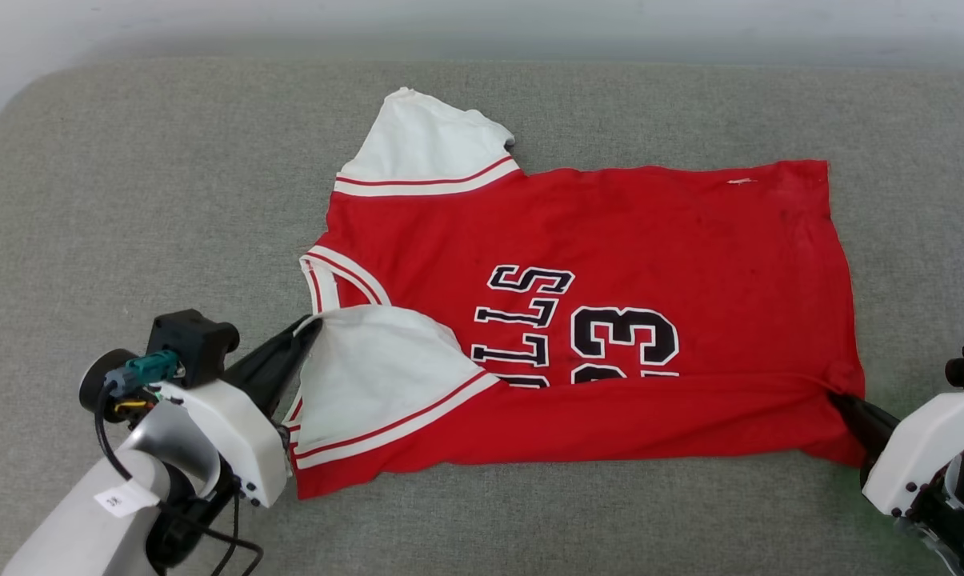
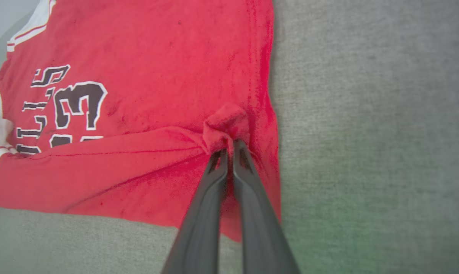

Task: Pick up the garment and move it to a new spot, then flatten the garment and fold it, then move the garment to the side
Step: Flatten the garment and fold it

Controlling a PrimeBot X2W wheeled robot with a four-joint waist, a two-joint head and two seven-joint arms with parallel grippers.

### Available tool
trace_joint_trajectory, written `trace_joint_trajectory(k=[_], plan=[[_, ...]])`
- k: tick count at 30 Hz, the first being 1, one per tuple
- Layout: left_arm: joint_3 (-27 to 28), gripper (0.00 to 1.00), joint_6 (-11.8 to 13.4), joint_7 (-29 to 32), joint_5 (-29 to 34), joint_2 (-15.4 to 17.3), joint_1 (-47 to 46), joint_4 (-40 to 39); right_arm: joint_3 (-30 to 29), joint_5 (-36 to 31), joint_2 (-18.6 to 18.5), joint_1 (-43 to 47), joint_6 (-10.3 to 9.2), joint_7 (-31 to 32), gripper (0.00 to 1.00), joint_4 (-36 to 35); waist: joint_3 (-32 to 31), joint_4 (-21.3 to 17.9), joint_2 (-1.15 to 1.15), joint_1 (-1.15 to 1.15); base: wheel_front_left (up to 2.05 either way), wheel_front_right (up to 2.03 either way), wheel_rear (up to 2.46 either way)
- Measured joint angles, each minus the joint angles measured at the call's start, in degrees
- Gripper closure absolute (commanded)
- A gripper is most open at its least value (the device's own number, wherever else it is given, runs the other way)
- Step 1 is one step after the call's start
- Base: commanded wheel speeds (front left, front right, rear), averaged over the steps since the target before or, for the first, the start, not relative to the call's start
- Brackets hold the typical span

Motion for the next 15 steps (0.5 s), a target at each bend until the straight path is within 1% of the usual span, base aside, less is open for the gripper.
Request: trace_joint_trajectory(k=[1,2,3,8,11,15], plan=[[-0.14,1.0,-0.03,-0.42,0.18,-0.24,-0.7,1.34,-0.18,-0.78,0.04,-0.19,0.0,0.33,0.18,0.71,0.06,-0.06,0.0,0.0,0.0,0.0,0.0],[-0.31,0.39,-0.03,-0.85,0.7,-0.38,-1.35,2.58,-0.54,-1.71,0.18,-0.37,0.0,0.45,0.0,1.51,0.07,-0.13,0.0,0.0,0.0,0.0,0.0],[-0.66,0.0,-0.03,-0.83,1.25,-0.4,-1.93,4.21,-0.22,-2.93,0.15,-0.71,0.0,0.36,0.0,1.91,0.02,-0.21,0.0,0.0,0.0,0.0,0.0],[-2.12,0.0,-0.21,-3.43,1.35,-2.41,-2.46,8.4,1.86,-5.04,0.64,-2.59,0.0,-1.57,0.0,1.86,-0.94,-0.49,0.0,0.0,0.0,0.0,0.0],[-1.27,0.0,0.05,-6.1,0.76,-3.13,-2.5,10.04,4.0,-7.46,-1.16,-2.58,0.0,-3.19,0.0,0.35,-1.99,-0.4,0.0,-0.01,0.0,0.0,0.0],[0.11,0.0,1.53,-8.71,-0.57,-4.1,-1.26,10.49,6.42,-9.72,-2.94,-2.15,0.0,-3.98,0.0,-2.19,-3.89,-0.21,0.0,-0.01,0.0,0.0,0.0]])
